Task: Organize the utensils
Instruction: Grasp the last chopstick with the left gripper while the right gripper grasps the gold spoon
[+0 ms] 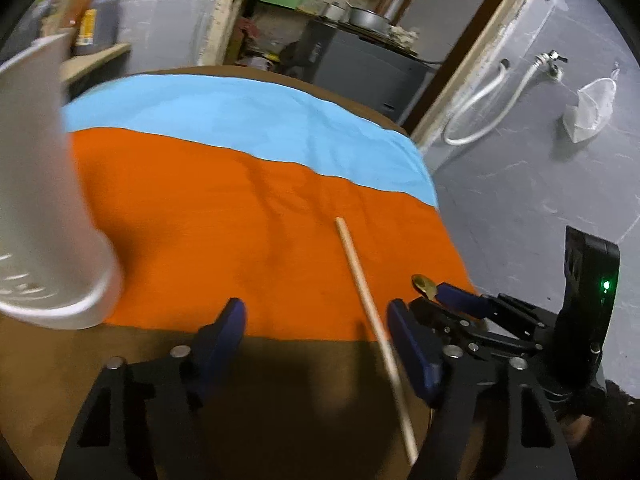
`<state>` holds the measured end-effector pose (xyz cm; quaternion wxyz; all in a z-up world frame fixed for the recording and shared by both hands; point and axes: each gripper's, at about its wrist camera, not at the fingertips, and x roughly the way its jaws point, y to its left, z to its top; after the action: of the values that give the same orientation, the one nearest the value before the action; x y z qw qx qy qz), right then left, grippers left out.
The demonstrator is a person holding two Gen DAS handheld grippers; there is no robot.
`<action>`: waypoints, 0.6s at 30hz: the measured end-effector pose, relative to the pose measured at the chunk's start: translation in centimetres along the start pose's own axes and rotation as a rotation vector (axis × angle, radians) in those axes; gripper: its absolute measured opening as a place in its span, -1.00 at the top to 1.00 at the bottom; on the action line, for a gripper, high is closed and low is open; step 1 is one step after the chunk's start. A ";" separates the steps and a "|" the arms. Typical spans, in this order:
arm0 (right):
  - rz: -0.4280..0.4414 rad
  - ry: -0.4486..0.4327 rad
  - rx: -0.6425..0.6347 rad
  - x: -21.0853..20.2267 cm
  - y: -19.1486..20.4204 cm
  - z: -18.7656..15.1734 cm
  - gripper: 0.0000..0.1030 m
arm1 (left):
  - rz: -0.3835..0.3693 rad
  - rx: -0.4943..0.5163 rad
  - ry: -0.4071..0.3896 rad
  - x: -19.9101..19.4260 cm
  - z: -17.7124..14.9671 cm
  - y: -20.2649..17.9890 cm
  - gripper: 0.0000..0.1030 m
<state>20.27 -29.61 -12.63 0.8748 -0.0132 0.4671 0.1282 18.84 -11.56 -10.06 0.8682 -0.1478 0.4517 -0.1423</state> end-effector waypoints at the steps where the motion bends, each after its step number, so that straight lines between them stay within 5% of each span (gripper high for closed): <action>1: -0.001 0.002 0.014 -0.2 -0.6 -0.2 0.36 | -0.013 0.008 0.016 0.5 0.2 -0.3 -0.18; 8: 0.116 -0.001 0.137 -0.5 -3.2 -1.7 0.51 | -0.027 0.105 0.118 4.0 1.4 -3.2 0.22; 12: 0.189 0.007 0.189 0.2 -4.2 -1.9 0.66 | -0.005 0.105 0.154 5.1 2.2 -3.3 0.69; 18: 0.289 0.033 0.269 2.0 -5.0 -1.5 0.76 | -0.021 0.093 0.214 5.9 3.2 -2.9 0.73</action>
<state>21.26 -34.20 -15.59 0.8334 0.1690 0.4913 0.1887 24.42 -16.07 -11.60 0.8194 -0.0961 0.5333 -0.1870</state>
